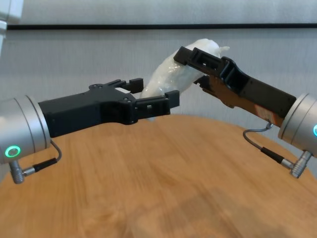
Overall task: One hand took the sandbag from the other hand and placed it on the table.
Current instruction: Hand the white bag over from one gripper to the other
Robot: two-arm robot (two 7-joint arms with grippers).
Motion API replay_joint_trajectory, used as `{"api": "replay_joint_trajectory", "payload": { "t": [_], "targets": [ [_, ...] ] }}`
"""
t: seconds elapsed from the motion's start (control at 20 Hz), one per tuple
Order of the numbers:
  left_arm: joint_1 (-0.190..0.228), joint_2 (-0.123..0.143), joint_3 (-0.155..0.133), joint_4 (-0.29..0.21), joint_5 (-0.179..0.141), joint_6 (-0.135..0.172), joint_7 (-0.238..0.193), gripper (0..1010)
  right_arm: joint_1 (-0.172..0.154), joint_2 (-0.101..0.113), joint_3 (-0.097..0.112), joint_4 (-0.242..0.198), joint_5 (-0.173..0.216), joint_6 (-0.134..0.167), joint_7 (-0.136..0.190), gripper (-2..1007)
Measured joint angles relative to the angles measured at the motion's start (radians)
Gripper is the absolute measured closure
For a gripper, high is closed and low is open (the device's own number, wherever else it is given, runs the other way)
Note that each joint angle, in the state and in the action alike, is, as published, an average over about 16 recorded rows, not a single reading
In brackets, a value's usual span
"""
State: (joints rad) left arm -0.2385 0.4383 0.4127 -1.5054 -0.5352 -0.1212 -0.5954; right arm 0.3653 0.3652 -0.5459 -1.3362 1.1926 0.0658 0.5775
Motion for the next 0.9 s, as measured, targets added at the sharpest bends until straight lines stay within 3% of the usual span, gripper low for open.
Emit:
{"api": "replay_joint_trajectory", "payload": {
  "t": [0.55, 0.9],
  "targets": [
    [-0.004, 0.004, 0.007, 0.003, -0.015, -0.006, -0.007, 10, -0.002, 0.001, 0.004, 0.005, 0.002, -0.003, -0.008, 410],
    [0.0, 0.005, 0.005, 0.003, -0.023, -0.003, 0.012, 10, -0.004, 0.001, 0.012, 0.016, -0.006, -0.016, -0.018, 410]
  ]
}}
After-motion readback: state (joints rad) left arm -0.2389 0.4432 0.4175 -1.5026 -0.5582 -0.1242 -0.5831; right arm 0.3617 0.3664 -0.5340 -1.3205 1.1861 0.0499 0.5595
